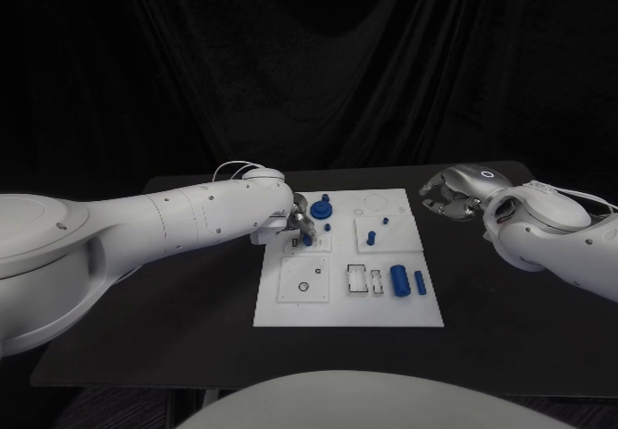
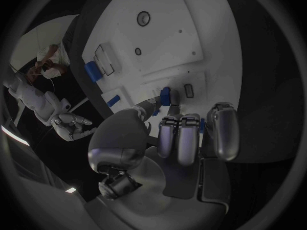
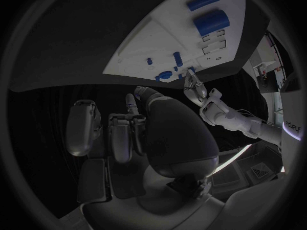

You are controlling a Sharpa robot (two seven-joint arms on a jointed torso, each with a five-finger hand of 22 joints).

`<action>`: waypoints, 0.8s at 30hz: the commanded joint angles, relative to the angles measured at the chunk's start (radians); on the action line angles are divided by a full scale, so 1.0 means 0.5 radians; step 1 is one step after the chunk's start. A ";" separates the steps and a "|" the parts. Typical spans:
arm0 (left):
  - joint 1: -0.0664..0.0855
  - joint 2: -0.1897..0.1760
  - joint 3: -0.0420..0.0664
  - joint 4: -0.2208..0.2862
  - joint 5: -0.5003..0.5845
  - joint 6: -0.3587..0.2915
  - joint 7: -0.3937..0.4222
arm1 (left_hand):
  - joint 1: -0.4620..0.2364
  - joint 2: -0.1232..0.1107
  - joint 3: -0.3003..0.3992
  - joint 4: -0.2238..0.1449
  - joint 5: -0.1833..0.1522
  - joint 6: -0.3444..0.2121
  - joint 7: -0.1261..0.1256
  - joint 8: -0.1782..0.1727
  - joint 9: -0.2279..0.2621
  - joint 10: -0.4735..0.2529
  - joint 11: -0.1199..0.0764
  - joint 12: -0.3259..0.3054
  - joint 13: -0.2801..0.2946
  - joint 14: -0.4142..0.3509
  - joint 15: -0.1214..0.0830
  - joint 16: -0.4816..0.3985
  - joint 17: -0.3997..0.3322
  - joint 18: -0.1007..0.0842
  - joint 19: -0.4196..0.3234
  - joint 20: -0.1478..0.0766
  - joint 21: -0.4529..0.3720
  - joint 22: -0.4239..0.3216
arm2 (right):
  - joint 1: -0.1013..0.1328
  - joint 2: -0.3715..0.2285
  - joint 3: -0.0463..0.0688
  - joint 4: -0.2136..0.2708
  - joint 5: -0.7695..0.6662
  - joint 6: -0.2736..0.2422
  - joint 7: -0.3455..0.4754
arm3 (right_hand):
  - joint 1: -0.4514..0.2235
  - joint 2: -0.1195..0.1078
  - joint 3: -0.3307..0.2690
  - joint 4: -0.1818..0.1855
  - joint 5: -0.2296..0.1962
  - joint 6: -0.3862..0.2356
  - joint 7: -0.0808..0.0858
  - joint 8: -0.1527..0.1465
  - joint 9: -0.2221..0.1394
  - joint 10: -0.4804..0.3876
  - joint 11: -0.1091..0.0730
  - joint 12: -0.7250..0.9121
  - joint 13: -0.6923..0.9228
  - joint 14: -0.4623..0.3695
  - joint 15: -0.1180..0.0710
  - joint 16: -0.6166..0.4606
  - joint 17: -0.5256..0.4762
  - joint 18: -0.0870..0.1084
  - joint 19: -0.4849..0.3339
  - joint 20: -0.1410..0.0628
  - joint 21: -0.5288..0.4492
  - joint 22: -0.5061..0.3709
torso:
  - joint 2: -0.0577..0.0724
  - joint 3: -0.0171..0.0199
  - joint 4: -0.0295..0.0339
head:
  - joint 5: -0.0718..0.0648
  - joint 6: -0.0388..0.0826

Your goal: Assemble the parts on the task board

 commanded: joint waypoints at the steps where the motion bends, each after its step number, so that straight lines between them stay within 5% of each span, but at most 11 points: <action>1: -0.003 0.003 0.001 0.001 0.014 -0.041 0.042 | -0.010 0.014 0.009 0.005 -0.008 -0.004 -0.013 0.005 0.002 0.208 0.009 0.007 0.526 0.208 0.008 0.013 0.526 -0.017 0.010 0.003 0.004 0.252 | -0.004 0.001 0.002 0.000 -0.008 -0.008 -0.030 | -0.016 0.003 0.013 0.000 0.013 -0.011 0.005 -0.008 -0.003 0.156 0.011 -0.009 0.480 0.202 0.012 -0.008 0.508 0.036 -0.017 0.002 -0.013 0.354 | -0.001 0.0006 0.000 | 0.000 0.000; 24: -0.017 -0.004 0.001 0.007 0.014 -0.053 0.061 | -0.011 0.015 0.011 0.004 -0.006 -0.005 -0.013 0.005 0.003 0.208 0.008 0.007 0.526 0.208 0.008 0.013 0.526 -0.015 0.007 0.003 -0.002 0.249 | -0.004 0.005 0.002 -0.003 -0.008 -0.002 -0.029 | -0.021 0.001 0.020 -0.005 0.012 -0.011 0.008 -0.006 -0.005 0.155 0.013 -0.011 0.479 0.200 0.013 -0.013 0.505 0.036 -0.017 0.002 -0.014 0.354 | -0.001 0.0008 -0.001 | 0.014 0.000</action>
